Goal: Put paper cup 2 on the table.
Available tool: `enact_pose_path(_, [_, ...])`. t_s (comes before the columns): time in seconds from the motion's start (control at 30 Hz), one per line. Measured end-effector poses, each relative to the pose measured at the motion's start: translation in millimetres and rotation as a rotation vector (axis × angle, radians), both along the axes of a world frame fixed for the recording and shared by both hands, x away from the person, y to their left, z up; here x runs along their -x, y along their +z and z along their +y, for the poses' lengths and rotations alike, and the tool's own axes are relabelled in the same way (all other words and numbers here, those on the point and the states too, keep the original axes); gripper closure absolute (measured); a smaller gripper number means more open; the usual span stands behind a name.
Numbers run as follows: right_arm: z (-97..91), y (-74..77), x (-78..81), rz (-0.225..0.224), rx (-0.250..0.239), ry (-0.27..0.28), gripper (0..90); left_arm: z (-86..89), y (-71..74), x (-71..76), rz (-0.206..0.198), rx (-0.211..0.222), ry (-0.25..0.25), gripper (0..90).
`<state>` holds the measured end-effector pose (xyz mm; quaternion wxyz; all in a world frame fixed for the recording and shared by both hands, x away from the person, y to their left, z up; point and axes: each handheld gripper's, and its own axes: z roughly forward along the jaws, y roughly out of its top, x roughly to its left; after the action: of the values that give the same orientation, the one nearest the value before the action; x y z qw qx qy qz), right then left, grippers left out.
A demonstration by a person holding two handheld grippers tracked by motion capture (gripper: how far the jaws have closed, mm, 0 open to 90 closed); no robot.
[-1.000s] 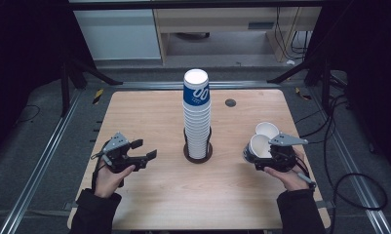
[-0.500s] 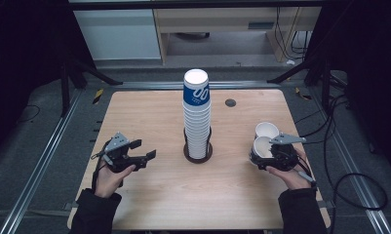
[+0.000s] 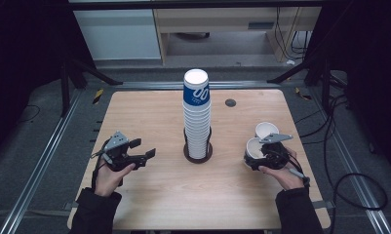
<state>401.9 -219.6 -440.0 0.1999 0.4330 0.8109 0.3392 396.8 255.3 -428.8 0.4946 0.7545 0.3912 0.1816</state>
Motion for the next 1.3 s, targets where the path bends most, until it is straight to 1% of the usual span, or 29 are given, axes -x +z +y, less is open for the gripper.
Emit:
enact_pose_path(0.07, [1.3,-0.6,-2.7,0.001,0.013,-0.005,19.4,0.6,-0.3,-0.3,0.001,-0.001,0.002,22.6])
enact_pose_path(0.2, [5.6,0.0,-8.5,0.009,0.013,-0.002,19.2,2.2,-0.4,-0.6,-0.001,-0.002,0.007,22.7])
enact_pose_path(0.37, [9.3,-2.6,-12.3,0.016,0.029,0.001,19.1,2.0,-0.9,-0.3,0.0,-0.008,0.007,22.7])
enact_pose_path(0.43, [10.8,-4.0,-13.9,0.021,0.027,-0.003,19.0,2.0,-1.0,-0.3,0.001,-0.01,0.006,22.8])
enact_pose_path(0.47, [11.3,-4.8,-14.8,0.023,0.035,-0.004,19.0,2.2,-1.2,-0.2,0.002,-0.013,0.007,22.8])
enact_pose_path(0.5, [12.3,-5.8,-14.9,0.026,0.031,-0.005,19.0,2.3,-1.3,-0.1,0.001,-0.014,0.007,22.9])
enact_pose_path(0.63, [14.6,-9.5,-16.4,0.03,0.051,-0.004,18.7,2.2,-1.9,-0.1,0.002,-0.015,0.007,23.0])
enact_pose_path(0.87, [15.8,-18.4,-19.6,0.053,0.065,-0.01,18.2,1.2,-2.4,0.0,0.004,-0.023,0.001,22.9])
enact_pose_path(1.03, [15.8,-19.9,-19.9,0.048,0.058,-0.01,17.4,1.1,-3.2,-0.2,0.007,-0.025,0.002,22.9])
enact_pose_path(1.1, [15.7,-20.9,-20.2,0.041,0.06,-0.004,14.6,1.4,-3.2,-0.2,0.007,-0.026,0.002,22.9])
enact_pose_path(1.13, [16.1,-22.2,-20.3,0.042,0.059,-0.002,10.9,1.5,-3.2,-0.2,0.007,-0.026,0.002,22.9])
enact_pose_path(1.17, [16.4,-22.9,-20.3,0.044,0.059,-0.002,9.6,1.7,-3.1,-0.2,0.007,-0.026,0.003,22.8])
enact_pose_path(1.23, [16.2,-23.6,-20.1,0.033,0.064,-0.003,8.0,2.1,-3.0,-0.1,0.008,-0.025,0.004,22.9])
enact_pose_path(1.3, [15.4,-23.6,-18.7,0.027,0.055,-0.007,7.2,2.7,-2.8,-0.1,0.008,-0.023,0.005,22.8])
